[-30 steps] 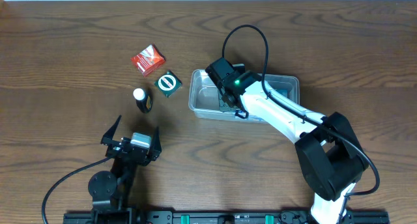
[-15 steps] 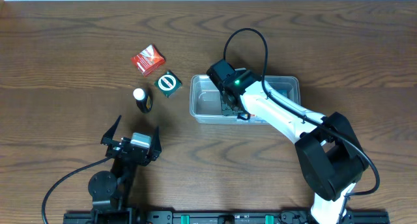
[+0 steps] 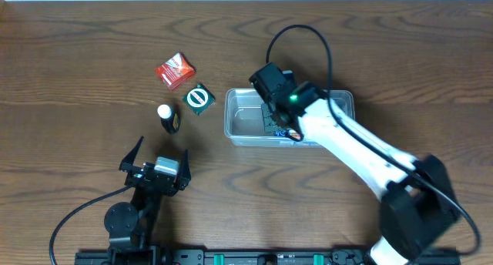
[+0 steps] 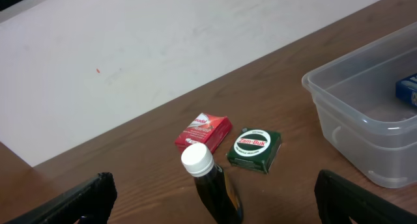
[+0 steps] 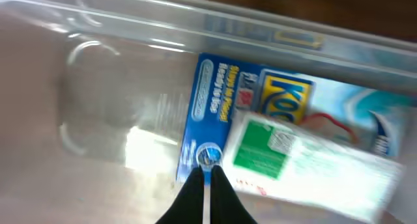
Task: Pack container
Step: 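Withdraw the right gripper to the right side, then move the left gripper to the red Panadol ActiFast packet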
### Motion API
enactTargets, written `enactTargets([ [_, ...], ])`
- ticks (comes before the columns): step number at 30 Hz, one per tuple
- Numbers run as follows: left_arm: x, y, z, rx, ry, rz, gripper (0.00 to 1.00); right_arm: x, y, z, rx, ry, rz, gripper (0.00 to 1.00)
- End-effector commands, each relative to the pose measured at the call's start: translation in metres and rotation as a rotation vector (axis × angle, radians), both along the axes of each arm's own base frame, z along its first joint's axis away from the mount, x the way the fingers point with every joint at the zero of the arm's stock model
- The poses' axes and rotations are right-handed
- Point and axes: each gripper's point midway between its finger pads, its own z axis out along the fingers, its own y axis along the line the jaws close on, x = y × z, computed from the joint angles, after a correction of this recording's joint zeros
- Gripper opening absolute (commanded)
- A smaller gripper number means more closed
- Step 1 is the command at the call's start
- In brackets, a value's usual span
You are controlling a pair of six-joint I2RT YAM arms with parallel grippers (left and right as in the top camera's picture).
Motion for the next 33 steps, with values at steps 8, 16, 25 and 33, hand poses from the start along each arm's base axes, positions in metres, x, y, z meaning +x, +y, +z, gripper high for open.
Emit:
enactTargets([
  [8,0.001,0.002,-0.017,-0.015,0.043,0.011,0.98,0.009,-0.083,0.088,0.021,-0.162,-0.157,0.41],
  [16,0.001,0.002,-0.017,-0.015,0.043,0.011,0.98,0.022,-0.191,0.106,0.017,-0.199,-0.454,0.99],
  [25,0.001,0.002,-0.017,-0.015,0.043,0.011,0.98,0.004,-0.264,0.098,-0.013,-0.128,-0.659,0.99],
  [33,0.001,0.002,-0.017,-0.015,0.043,0.011,0.98,0.000,-0.271,0.096,-0.017,-0.116,-0.681,0.99],
])
